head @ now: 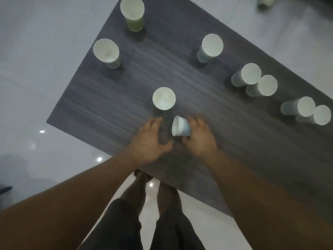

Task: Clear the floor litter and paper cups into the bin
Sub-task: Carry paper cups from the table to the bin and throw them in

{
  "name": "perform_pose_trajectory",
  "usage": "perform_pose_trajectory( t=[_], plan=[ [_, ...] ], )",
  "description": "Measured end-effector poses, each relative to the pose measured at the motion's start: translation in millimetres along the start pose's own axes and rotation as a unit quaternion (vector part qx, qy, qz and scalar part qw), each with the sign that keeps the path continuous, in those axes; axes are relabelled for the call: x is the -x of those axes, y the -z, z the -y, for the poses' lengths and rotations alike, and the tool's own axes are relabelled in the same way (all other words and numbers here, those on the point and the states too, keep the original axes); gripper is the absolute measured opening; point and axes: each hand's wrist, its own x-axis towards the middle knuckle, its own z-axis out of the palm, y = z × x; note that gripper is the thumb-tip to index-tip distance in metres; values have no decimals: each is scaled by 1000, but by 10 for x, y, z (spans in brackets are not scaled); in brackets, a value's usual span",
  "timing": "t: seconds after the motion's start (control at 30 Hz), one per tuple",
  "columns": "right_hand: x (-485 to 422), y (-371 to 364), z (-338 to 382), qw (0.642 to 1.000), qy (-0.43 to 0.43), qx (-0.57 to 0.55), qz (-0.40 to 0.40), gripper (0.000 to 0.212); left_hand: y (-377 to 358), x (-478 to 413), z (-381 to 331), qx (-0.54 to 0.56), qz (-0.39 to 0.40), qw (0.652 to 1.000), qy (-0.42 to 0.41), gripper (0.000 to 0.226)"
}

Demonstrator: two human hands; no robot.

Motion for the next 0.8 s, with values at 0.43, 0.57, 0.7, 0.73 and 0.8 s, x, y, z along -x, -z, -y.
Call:
perform_pose_trajectory(
  t=[0.43,0.57,0.7,0.73,0.8],
  plan=[
    [147,305,385,969,211,-114,-50,90,280,146,225,80,-63,993,64,72],
    [-316,487,735,970,222,3,-96,96,355,241,381,32,-133,985,109,72],
    [-579,435,932,971,201,128,26,84,420,357,383,23,-158,981,108,75],
    [-549,418,950,970,199,131,45,75,451,407,372,22,-165,980,110,75],
    [-375,437,959,977,181,96,53,65,565,529,298,23,-172,979,111,75]
  ],
)
